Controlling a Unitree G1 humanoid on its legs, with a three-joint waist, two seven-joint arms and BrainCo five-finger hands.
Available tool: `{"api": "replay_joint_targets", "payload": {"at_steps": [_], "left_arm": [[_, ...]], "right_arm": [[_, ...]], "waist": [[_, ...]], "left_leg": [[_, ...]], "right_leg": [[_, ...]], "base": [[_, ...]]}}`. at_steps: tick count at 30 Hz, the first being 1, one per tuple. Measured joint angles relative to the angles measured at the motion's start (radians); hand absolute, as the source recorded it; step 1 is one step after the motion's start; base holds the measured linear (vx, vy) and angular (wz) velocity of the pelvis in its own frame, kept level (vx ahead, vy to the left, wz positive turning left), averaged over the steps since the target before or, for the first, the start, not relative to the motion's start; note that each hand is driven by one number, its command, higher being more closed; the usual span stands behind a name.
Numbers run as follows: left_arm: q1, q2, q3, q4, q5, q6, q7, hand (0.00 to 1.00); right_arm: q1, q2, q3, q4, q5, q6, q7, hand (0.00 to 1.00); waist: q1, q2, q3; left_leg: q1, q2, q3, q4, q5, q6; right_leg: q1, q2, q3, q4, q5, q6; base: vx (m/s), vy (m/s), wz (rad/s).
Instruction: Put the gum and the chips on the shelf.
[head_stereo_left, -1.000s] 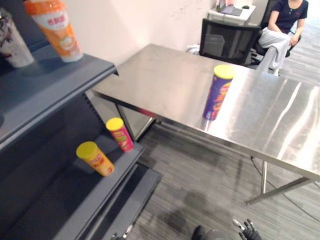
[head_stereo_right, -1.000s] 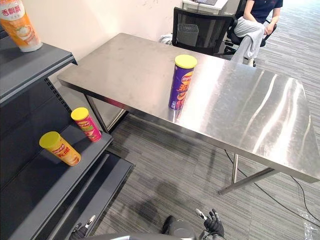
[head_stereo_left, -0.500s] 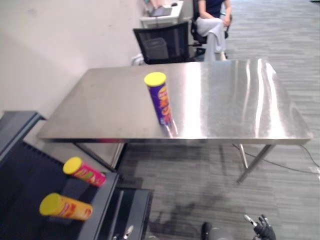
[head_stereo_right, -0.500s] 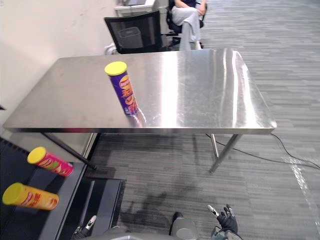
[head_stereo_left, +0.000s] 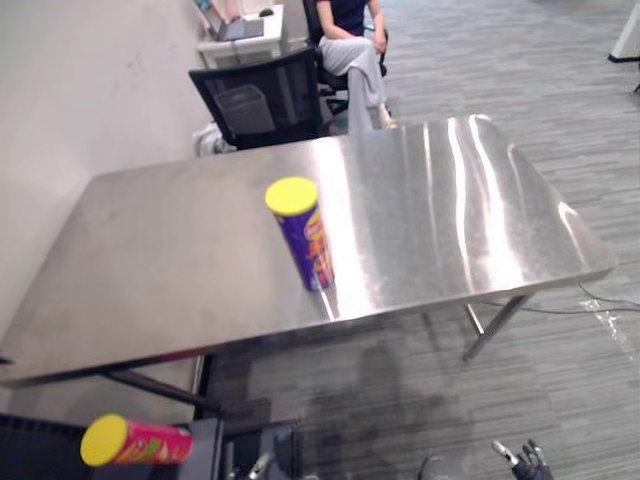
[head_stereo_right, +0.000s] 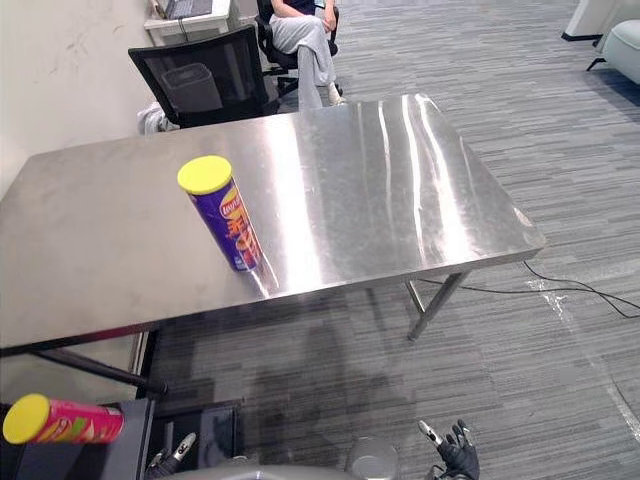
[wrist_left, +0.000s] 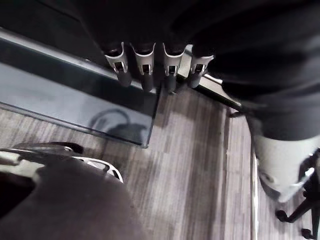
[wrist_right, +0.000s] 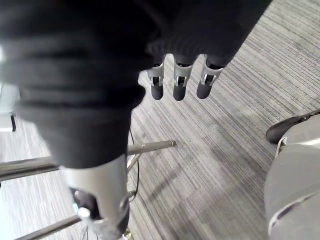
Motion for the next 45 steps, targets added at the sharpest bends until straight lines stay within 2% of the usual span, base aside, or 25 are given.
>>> {"api": "replay_joint_targets", "payload": {"at_steps": [1, 3, 9, 10, 12, 13, 16, 18, 19, 21, 24, 25, 29, 33, 34, 36, 37, 38, 39, 41, 44, 45], "left_arm": [[-0.001, -0.004, -0.007, 0.0, 0.003, -0.001, 0.0, 0.0], [-0.003, 0.007, -0.008, 0.0, 0.003, -0.001, 0.001, 0.0], [-0.001, 0.031, -0.005, -0.001, 0.002, 0.002, 0.002, 0.0], [-0.001, 0.034, 0.006, -0.001, 0.001, 0.004, 0.001, 0.0], [0.001, 0.034, 0.013, -0.003, 0.001, 0.004, -0.001, 0.0], [0.004, 0.035, 0.021, -0.01, 0.002, 0.007, -0.001, 0.0], [0.009, 0.027, 0.041, -0.022, 0.002, 0.009, -0.001, 0.0], [0.016, 0.026, 0.051, -0.038, 0.002, 0.009, -0.001, 0.0], [0.016, 0.024, 0.052, -0.039, 0.002, 0.009, 0.0, 0.0], [0.016, 0.023, 0.052, -0.045, 0.003, 0.009, 0.0, 0.0], [0.024, 0.019, 0.052, -0.05, 0.003, 0.01, 0.002, 0.0], [0.031, 0.019, 0.053, -0.053, 0.004, 0.01, 0.003, 0.0], [0.058, 0.019, 0.065, -0.062, 0.034, 0.021, 0.003, 0.0], [0.057, 0.013, 0.092, -0.071, 0.072, 0.031, 0.002, 0.0], [0.053, 0.011, 0.101, -0.079, 0.08, 0.03, 0.0, 0.0], [0.052, 0.009, 0.118, -0.081, 0.08, 0.028, -0.001, 0.0], [0.051, 0.009, 0.125, -0.081, 0.08, 0.022, -0.001, 0.0], [0.05, 0.009, 0.13, -0.081, 0.08, 0.016, -0.001, 0.0], [0.05, 0.009, 0.13, -0.081, 0.08, 0.012, -0.001, 0.0], [0.049, 0.008, 0.13, -0.08, 0.098, 0.0, 0.0, 0.0], [0.046, 0.008, 0.131, -0.08, 0.118, -0.003, 0.0, 0.0], [0.045, 0.008, 0.131, -0.08, 0.118, -0.003, 0.0, 0.0]], "right_arm": [[-0.014, -0.003, -0.015, 0.019, 0.02, 0.003, -0.012, 0.0], [-0.025, 0.02, -0.017, 0.017, 0.02, -0.001, -0.024, 0.0], [-0.031, 0.063, -0.125, 0.048, 0.04, -0.026, -0.127, 0.0], [-0.04, 0.062, -0.193, 0.044, 0.077, -0.037, -0.169, 0.0], [-0.058, 0.056, -0.293, 0.029, 0.104, -0.04, -0.209, 0.0], [-0.071, 0.042, -0.381, -0.007, 0.131, -0.045, -0.248, 0.0], [-0.099, -0.009, -0.494, -0.054, 0.18, -0.058, -0.3, 0.0], [-0.126, -0.05, -0.573, -0.123, 0.196, -0.089, -0.346, 0.0], [-0.14, -0.077, -0.609, -0.193, 0.213, -0.112, -0.374, 0.0], [-0.149, -0.098, -0.647, -0.281, 0.216, -0.145, -0.411, 0.0], [-0.152, -0.113, -0.666, -0.426, 0.208, -0.181, -0.466, 0.0], [-0.159, -0.119, -0.666, -0.521, 0.176, -0.191, -0.493, 0.0], [-0.177, -0.126, -0.647, -0.708, 0.09, -0.2, -0.491, 0.0], [-0.187, -0.128, -0.499, -0.96, 0.009, -0.155, -0.371, 0.0], [-0.196, -0.128, -0.426, -1.038, -0.017, -0.107, -0.278, 0.0], [-0.202, -0.128, -0.338, -1.106, -0.029, -0.057, -0.179, 0.0], [-0.207, -0.128, -0.276, -1.152, -0.045, -0.003, -0.107, 0.0], [-0.211, -0.13, -0.229, -1.169, -0.054, 0.042, -0.031, 0.0], [-0.214, -0.13, -0.213, -1.168, -0.054, 0.062, 0.007, 0.0], [-0.215, -0.13, -0.179, -1.163, -0.049, 0.122, 0.14, 0.0], [-0.215, -0.142, -0.12, -1.162, -0.01, 0.161, 0.252, 0.0], [-0.215, -0.144, -0.107, -1.162, -0.01, 0.167, 0.267, 0.0]], "waist": [[0.003, 0.004, -0.004], [0.004, -0.004, -0.007], [0.007, -0.038, -0.014], [0.007, -0.047, -0.017], [0.008, -0.051, -0.019], [0.008, -0.053, -0.019], [0.008, -0.055, -0.019], [0.007, -0.057, -0.018], [0.006, -0.06, -0.016], [0.003, -0.057, -0.019], [0.004, -0.055, -0.026], [0.002, -0.058, -0.033], [0.001, -0.074, -0.064], [0.001, -0.08, -0.085], [0.002, -0.077, -0.088], [0.003, -0.086, -0.084], [0.004, -0.092, -0.083], [0.009, -0.098, -0.082], [0.01, -0.1, -0.082], [0.012, -0.101, -0.081], [0.013, -0.101, -0.078], [0.013, -0.102, -0.076]], "left_leg": [[0.031, -0.001, 0.004, -0.034, -0.01, 0.005], [0.031, -0.011, 0.014, -0.036, -0.01, 0.006], [0.043, -0.022, 0.015, -0.035, -0.008, 0.008], [0.042, -0.024, 0.016, -0.035, -0.008, 0.008], [0.041, -0.024, 0.017, -0.035, -0.008, 0.008], [0.04, -0.026, 0.017, -0.037, -0.009, 0.008], [0.04, -0.029, 0.016, -0.057, -0.009, 0.01], [0.036, -0.029, 0.012, -0.084, -0.012, 0.014], [0.027, -0.027, 0.002, -0.104, -0.014, 0.033], [0.024, -0.027, -0.013, -0.12, -0.001, 0.049], [0.019, -0.023, -0.018, -0.124, 0.0, 0.044], [0.005, -0.02, -0.022, -0.123, 0.001, 0.043], [-0.014, -0.017, -0.031, -0.123, 0.004, 0.038], [-0.028, -0.017, -0.032, -0.113, 0.006, 0.042], [-0.032, -0.017, -0.034, -0.107, 0.007, 0.042], [-0.033, -0.017, -0.044, -0.102, 0.006, 0.042], [-0.034, -0.016, -0.045, -0.102, 0.006, 0.042], [-0.034, -0.017, -0.046, -0.102, 0.006, 0.042], [-0.033, -0.017, -0.049, -0.102, 0.006, 0.043], [-0.029, -0.022, -0.067, -0.102, 0.002, 0.048], [-0.03, -0.029, -0.072, -0.1, -0.001, 0.053], [-0.03, -0.029, -0.073, -0.099, -0.002, 0.054]], "right_leg": [[0.004, 0.001, -0.004, -0.003, 0.004, 0.009], [0.01, -0.008, -0.018, -0.028, 0.035, 0.025], [0.069, -0.01, -0.077, -0.14, 0.139, 0.017], [0.073, -0.01, -0.088, -0.158, 0.155, 0.012], [0.074, -0.008, -0.095, -0.171, 0.168, 0.01], [0.073, -0.008, -0.096, -0.179, 0.17, 0.007], [0.071, -0.003, -0.098, -0.207, 0.17, 0.007], [0.066, 0.007, -0.108, -0.244, 0.169, 0.009], [0.05, 0.011, -0.112, -0.253, 0.166, 0.013], [0.041, 0.016, -0.12, -0.255, 0.164, 0.009], [0.041, 0.02, -0.127, -0.257, 0.158, 0.013], [0.036, 0.022, -0.136, -0.26, 0.158, 0.013], [0.033, 0.024, -0.149, -0.284, 0.173, 0.006], [0.024, 0.032, -0.149, -0.292, 0.197, 0.009], [0.021, 0.032, -0.148, -0.292, 0.2, 0.008], [0.022, 0.033, -0.149, -0.292, 0.2, 0.008], [0.022, 0.034, -0.151, -0.293, 0.199, 0.008], [0.025, 0.034, -0.154, -0.294, 0.199, 0.008], [0.027, 0.033, -0.158, -0.293, 0.199, 0.008], [0.042, 0.027, -0.173, -0.294, 0.199, 0.008], [0.046, 0.019, -0.178, -0.294, 0.199, 0.008], [0.047, 0.018, -0.179, -0.294, 0.199, 0.008]], "base": [[0.08, 0.13, -0.11], [0.06, 0.131, -0.18], [0.01, 0.109, -0.07], [-0.03, 0.065, -0.07], [-0.05, 0.043, -0.11], [-0.07, 0.022, -0.12], [-0.09, -0.011, -0.13], [-0.14, -0.06, -0.19], [-0.15, -0.057, -0.13], [-0.13, -0.052, 0.07], [-0.14, -0.059, 0.08], [-0.1, -0.035, 0.04], [0.01, 0.006, 0.04], [0.09, 0.017, -0.03], [0.08, 0.027, -0.03], [0.06, 0.013, -0.02], [0.05, 0.013, 0.05], [0.04, 0.016, 0.09], [0.05, 0.032, 0.15], [0.03, 0.04, 0.2], [0.0, 0.039, 0.07], [-0.03, 0.031, 0.07]]}}
